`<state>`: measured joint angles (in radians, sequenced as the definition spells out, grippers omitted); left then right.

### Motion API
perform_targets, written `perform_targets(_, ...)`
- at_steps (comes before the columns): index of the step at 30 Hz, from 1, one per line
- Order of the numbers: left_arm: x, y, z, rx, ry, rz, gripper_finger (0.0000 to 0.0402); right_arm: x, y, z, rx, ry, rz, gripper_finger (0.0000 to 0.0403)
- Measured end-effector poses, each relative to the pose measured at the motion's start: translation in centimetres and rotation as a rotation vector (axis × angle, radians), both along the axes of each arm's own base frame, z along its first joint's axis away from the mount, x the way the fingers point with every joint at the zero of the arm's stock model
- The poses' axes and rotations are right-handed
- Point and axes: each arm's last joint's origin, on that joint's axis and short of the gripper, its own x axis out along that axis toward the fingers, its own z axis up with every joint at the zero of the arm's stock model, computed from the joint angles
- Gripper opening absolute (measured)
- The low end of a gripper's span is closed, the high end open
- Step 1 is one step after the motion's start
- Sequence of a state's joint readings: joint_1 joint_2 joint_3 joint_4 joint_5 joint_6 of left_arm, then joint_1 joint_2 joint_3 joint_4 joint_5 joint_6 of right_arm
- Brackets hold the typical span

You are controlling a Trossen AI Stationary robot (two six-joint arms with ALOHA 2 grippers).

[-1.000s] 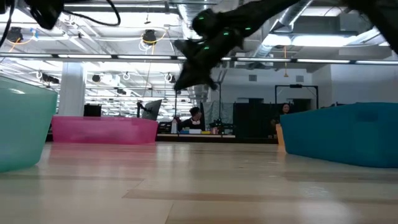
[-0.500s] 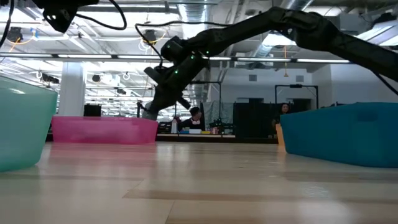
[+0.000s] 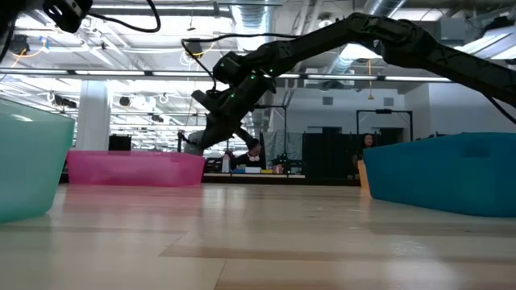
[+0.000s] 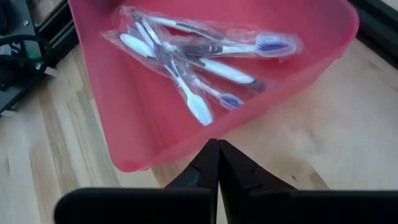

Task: Pick & Place Toothbrushes
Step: Adjust the bins

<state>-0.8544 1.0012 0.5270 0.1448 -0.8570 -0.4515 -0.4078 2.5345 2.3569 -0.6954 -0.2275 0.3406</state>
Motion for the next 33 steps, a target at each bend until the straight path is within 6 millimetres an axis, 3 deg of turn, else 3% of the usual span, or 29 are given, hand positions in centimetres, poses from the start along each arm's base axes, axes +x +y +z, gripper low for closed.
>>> perform_targets(4, 0.0, 0.0, 0.0, 0.005, -0.003, 0.011, 0.0048, -0.3, -0.7, 0.0, 0.004, -0.003, -0.008, 0.0000)
perform_targets(8, 0.2, 0.8, 0.0, 0.083, -0.027, 0.179, 0.0044, -0.9, -0.5, 0.6, -0.018, 0.038, 0.029, 0.0000)
perform_targets(10, 0.7, 2.1, 0.6, 0.124, -0.034, 0.254, 0.0036, -1.0, 0.6, 2.6, -0.066, 0.017, 0.060, 0.0000)
perform_targets(15, 2.4, 6.8, 2.1, 0.112, -0.011, 0.296, 0.0012, -3.3, 4.8, 11.7, -0.215, -0.075, 0.141, 0.0000)
perform_targets(17, 2.5, 8.8, 2.4, 0.093, 0.003, 0.310, 0.0004, -4.5, 6.2, 13.0, -0.242, -0.046, 0.165, 0.0000)
perform_targets(21, 2.0, 12.5, 2.4, 0.076, 0.071, 0.366, 0.0002, -6.5, 8.8, 13.0, -0.274, -0.004, 0.195, 0.0000)
perform_targets(24, 1.8, 15.2, 2.2, 0.049, 0.113, 0.380, 0.0001, -9.2, 10.9, 14.3, -0.314, -0.104, 0.204, 0.0000)
perform_targets(26, 2.0, 17.1, 2.0, 0.020, 0.161, 0.378, 0.0001, -11.0, 12.0, 14.1, -0.332, -0.201, 0.194, 0.0000)
perform_targets(29, 2.9, 20.1, 1.7, -0.011, 0.230, 0.367, 0.0001, -13.7, 13.3, 12.6, -0.330, -0.312, 0.163, 0.0000)
perform_targets(33, 5.0, 24.2, 1.6, -0.020, 0.354, 0.347, 0.0001, -17.5, 14.4, 12.8, -0.353, -0.505, 0.112, 0.0000)
